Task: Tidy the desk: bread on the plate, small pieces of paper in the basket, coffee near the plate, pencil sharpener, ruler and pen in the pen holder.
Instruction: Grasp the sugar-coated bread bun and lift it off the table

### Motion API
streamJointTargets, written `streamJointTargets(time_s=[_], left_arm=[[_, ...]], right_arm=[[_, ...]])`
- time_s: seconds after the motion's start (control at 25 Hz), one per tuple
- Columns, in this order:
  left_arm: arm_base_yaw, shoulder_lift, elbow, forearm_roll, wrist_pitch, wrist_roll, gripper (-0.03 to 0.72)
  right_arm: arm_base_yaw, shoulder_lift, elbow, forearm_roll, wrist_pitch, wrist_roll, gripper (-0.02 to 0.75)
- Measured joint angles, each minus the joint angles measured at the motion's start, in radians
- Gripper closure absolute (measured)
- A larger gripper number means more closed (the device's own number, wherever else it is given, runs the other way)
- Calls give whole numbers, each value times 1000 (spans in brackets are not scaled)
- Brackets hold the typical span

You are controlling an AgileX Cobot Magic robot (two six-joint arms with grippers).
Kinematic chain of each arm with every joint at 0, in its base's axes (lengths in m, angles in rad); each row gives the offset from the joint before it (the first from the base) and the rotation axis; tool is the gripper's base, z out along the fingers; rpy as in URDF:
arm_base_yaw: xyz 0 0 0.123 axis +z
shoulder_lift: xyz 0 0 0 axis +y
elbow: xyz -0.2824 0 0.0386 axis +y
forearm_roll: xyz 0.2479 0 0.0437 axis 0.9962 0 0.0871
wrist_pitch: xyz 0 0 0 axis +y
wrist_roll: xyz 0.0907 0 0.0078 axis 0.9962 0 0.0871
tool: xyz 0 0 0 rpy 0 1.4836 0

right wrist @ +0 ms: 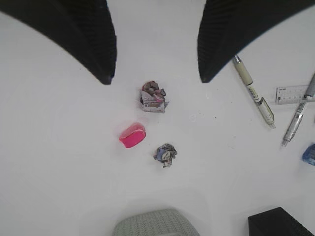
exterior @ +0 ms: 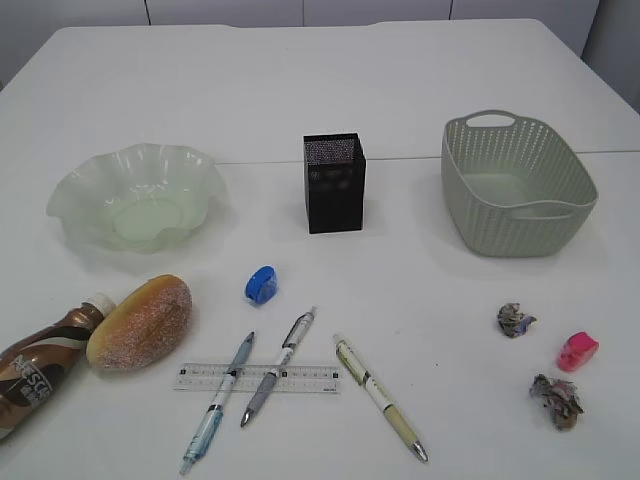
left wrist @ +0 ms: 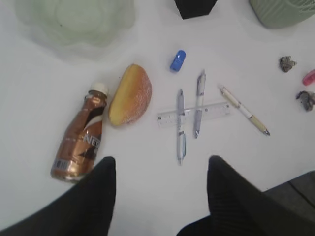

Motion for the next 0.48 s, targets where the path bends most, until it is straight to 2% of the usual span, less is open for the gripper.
streamJointTargets(time_s=[0.08, 0.2, 0.36, 0.48], left_arm=[[-8, 103, -95, -2, 1, 0, 238], [-58, 268, -224, -2, 1, 0, 190], [-167, 461, -356, 18, -1, -15, 170], [-260, 587, -389, 107, -5, -30, 169]], right_arm=[[0, 55, -31, 4, 0, 0, 321], [0, 130, -69, 12, 0, -10, 322], [0, 197, -93, 17, 4, -16, 322], [0, 215, -102, 19, 8, -25, 322]])
